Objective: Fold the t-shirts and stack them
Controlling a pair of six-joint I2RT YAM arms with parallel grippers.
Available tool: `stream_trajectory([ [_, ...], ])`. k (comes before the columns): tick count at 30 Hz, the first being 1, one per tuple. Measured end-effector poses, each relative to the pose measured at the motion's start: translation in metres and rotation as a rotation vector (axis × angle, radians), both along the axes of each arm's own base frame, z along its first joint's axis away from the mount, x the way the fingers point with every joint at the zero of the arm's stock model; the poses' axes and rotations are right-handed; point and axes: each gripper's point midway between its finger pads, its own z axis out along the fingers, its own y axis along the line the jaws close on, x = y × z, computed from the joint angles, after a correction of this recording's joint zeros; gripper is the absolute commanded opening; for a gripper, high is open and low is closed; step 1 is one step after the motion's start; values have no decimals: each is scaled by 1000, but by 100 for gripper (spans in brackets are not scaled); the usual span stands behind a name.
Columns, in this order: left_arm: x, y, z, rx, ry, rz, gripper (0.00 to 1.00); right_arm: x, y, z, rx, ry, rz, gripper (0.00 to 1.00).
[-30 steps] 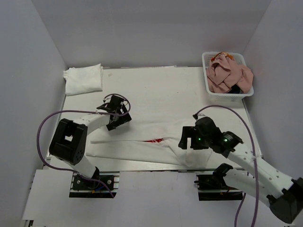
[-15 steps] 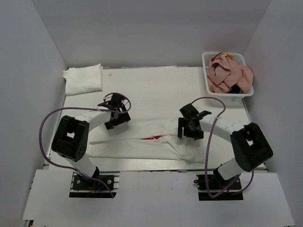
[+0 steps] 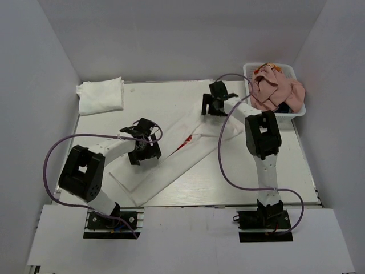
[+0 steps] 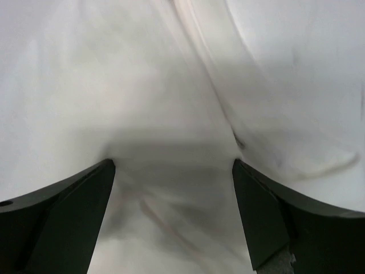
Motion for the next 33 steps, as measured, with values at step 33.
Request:
stream_trajectory([
  [33,-125,-63,-11,49,353,-395,99,9,66,8,240,74,198,90],
])
